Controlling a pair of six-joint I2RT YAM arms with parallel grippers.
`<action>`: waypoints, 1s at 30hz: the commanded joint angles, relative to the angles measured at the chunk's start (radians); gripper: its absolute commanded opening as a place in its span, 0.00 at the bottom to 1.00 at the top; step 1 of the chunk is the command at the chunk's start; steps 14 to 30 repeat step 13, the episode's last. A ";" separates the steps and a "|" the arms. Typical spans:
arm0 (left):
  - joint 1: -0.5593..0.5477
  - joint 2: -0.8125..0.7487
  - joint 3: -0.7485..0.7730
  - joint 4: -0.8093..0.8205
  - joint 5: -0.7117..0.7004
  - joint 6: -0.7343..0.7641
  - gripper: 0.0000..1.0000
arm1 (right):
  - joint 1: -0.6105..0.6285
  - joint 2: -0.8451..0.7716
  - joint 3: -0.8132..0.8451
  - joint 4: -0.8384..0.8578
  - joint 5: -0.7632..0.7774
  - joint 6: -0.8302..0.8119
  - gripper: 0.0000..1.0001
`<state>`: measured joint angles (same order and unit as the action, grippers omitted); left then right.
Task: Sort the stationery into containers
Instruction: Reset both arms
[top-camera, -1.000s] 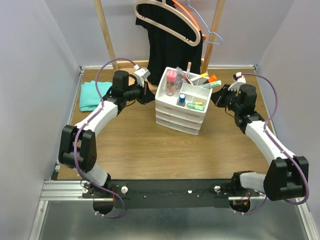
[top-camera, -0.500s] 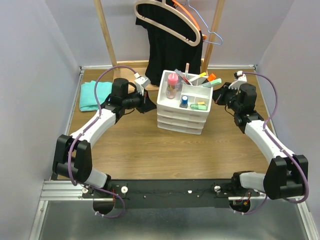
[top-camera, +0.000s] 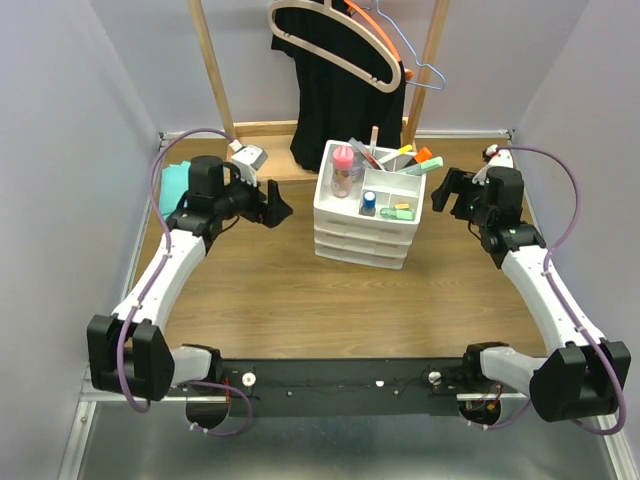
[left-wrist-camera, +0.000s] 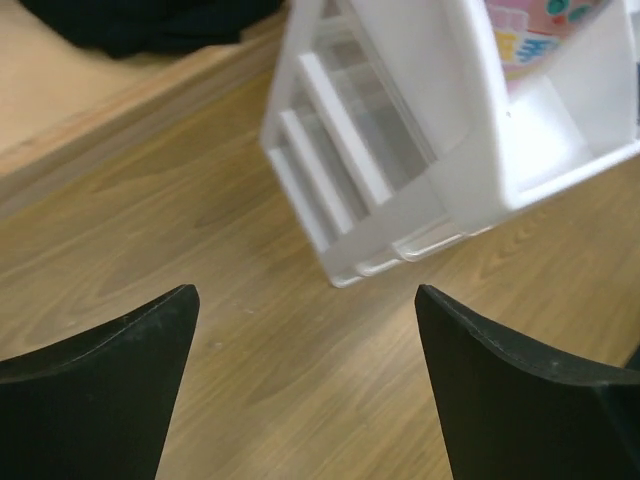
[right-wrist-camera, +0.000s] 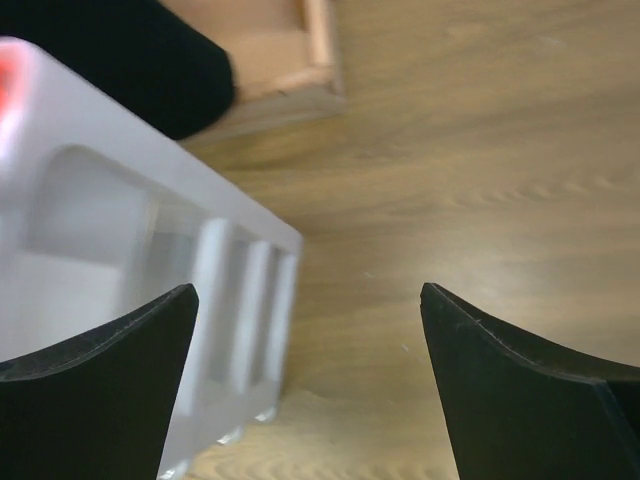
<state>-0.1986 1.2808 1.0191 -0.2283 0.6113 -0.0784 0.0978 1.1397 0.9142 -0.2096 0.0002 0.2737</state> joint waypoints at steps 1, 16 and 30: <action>0.051 -0.060 0.026 -0.079 -0.192 0.051 0.99 | -0.004 0.020 0.046 -0.315 0.221 -0.074 1.00; 0.168 -0.038 -0.008 -0.009 -0.269 -0.015 0.99 | -0.010 -0.003 0.120 -0.461 0.265 -0.110 1.00; 0.168 -0.038 -0.008 -0.009 -0.269 -0.015 0.99 | -0.010 -0.003 0.120 -0.461 0.265 -0.110 1.00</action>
